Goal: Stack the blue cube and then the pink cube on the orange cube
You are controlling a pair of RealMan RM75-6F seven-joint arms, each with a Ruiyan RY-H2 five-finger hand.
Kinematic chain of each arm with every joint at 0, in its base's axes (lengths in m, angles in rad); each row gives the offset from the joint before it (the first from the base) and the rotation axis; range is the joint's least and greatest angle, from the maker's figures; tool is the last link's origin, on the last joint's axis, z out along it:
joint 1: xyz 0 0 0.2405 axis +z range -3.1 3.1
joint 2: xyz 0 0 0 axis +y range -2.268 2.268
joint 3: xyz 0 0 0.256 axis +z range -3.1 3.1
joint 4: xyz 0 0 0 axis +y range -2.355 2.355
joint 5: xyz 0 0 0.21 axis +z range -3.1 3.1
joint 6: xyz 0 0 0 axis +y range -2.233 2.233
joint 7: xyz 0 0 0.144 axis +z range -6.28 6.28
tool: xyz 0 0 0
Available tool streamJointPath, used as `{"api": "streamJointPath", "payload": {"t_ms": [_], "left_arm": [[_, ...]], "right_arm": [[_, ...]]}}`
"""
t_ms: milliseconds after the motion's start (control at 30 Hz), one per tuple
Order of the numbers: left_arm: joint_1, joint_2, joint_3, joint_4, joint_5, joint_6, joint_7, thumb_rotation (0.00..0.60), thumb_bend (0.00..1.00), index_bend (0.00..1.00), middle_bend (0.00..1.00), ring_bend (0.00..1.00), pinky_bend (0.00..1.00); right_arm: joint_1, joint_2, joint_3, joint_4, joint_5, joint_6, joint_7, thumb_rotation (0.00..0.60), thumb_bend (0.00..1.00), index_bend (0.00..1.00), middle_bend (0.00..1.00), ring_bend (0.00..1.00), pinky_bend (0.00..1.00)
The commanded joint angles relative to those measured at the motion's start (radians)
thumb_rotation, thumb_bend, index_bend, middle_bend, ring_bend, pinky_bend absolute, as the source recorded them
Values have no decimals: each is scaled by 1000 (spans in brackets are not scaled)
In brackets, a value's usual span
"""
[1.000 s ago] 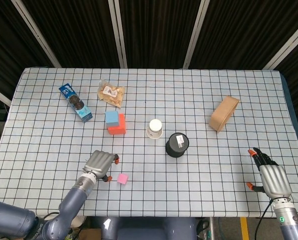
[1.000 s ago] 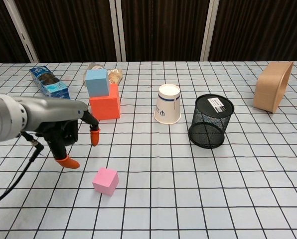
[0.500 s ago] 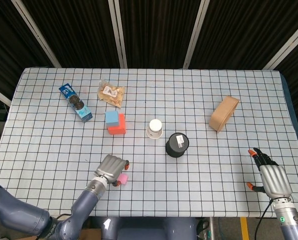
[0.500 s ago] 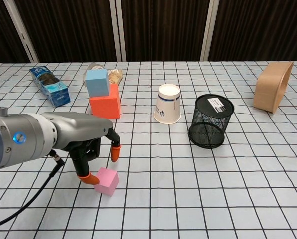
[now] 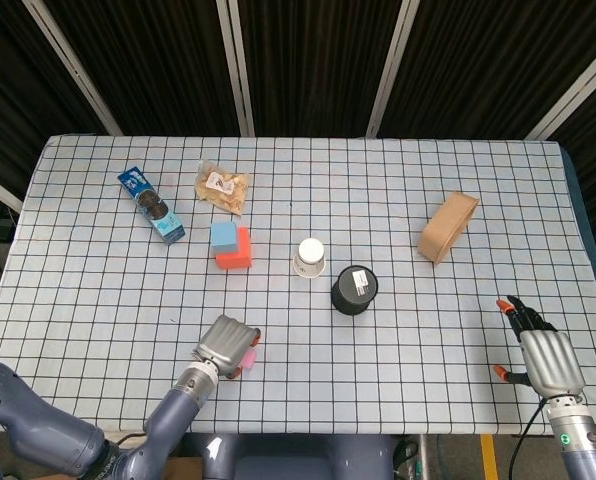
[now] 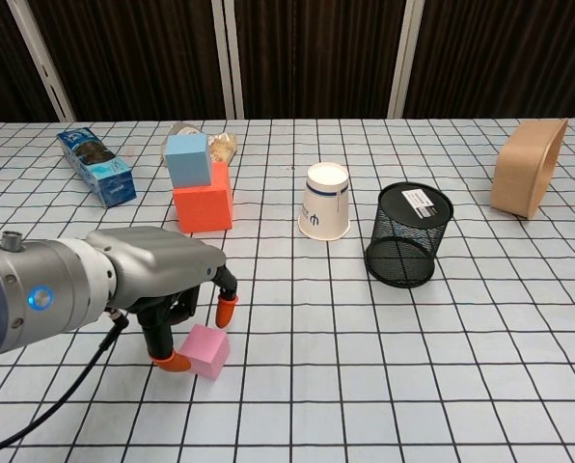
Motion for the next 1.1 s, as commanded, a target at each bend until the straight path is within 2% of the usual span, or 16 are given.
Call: {"api": "streamJointPath", "payload": {"t_ms": [33,1100], "left_arm": [[3,-3,4,-3,9,5,2,600,272,382,900,793,847],[23,-31,-3,32,20,14,21,600,276,410,901,794,847]], "right_arm": [[-1,1,0,-2,0,0,0,600,103,124,96,170,370],[3,11,-2,-14,20,-20,-3,600,103,124,96,170,369]]}}
